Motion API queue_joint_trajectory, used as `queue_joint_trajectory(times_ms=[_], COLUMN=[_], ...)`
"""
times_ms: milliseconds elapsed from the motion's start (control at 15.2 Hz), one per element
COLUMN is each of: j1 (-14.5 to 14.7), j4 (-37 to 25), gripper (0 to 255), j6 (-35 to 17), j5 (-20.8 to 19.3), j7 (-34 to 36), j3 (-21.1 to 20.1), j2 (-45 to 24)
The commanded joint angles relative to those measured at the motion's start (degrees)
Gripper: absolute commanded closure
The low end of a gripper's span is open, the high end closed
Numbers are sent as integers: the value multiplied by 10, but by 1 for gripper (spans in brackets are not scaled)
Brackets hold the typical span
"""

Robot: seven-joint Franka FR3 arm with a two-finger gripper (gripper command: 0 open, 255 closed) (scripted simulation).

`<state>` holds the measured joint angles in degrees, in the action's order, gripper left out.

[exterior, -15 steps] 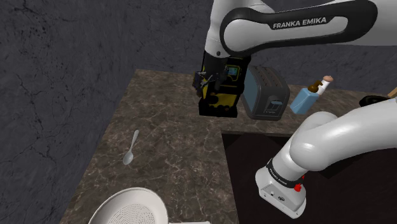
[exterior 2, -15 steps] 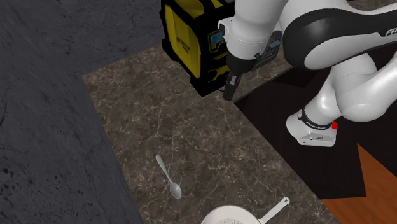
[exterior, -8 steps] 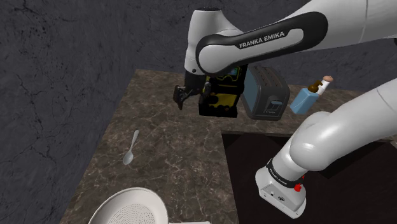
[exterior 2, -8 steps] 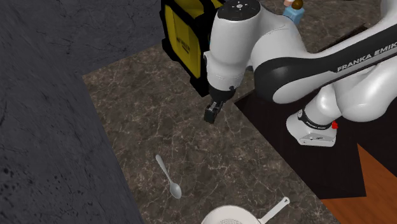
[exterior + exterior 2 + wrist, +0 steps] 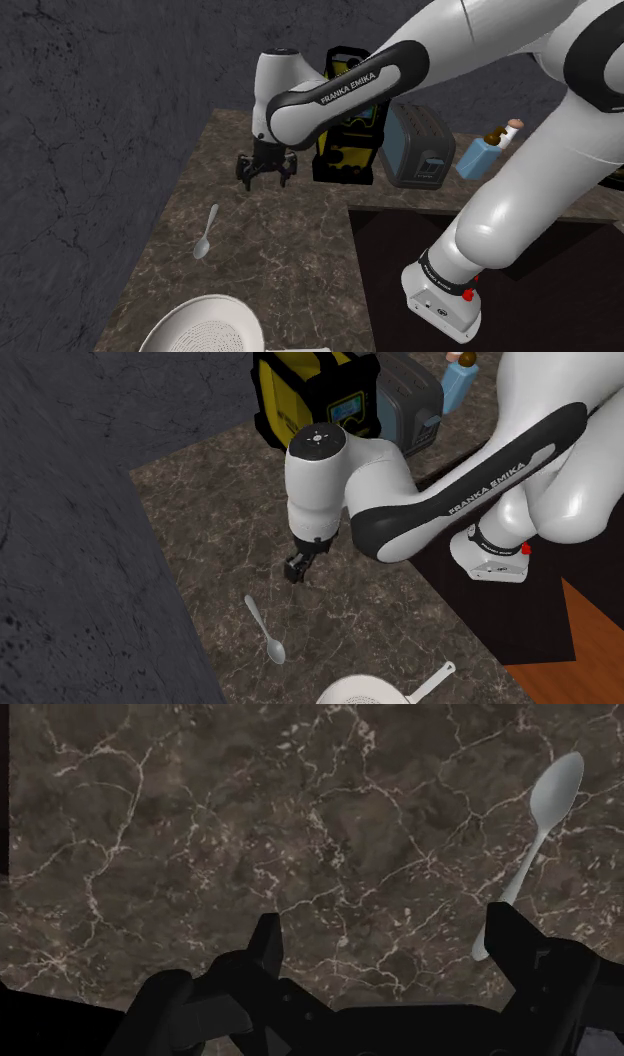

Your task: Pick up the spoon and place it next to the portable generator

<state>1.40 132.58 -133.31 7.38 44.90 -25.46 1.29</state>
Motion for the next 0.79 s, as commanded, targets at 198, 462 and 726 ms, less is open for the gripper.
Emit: queue_joint_trajectory(times_ms=[198,462,726], j1=[17,46,80], j4=[-61,-128,-207], gripper=[0,0,0], j6=[-56,-85,-102], j5=[-40,-69,-86], j7=[99,169,225], j3=[-5,10,32], j2=[-118,-211,-301])
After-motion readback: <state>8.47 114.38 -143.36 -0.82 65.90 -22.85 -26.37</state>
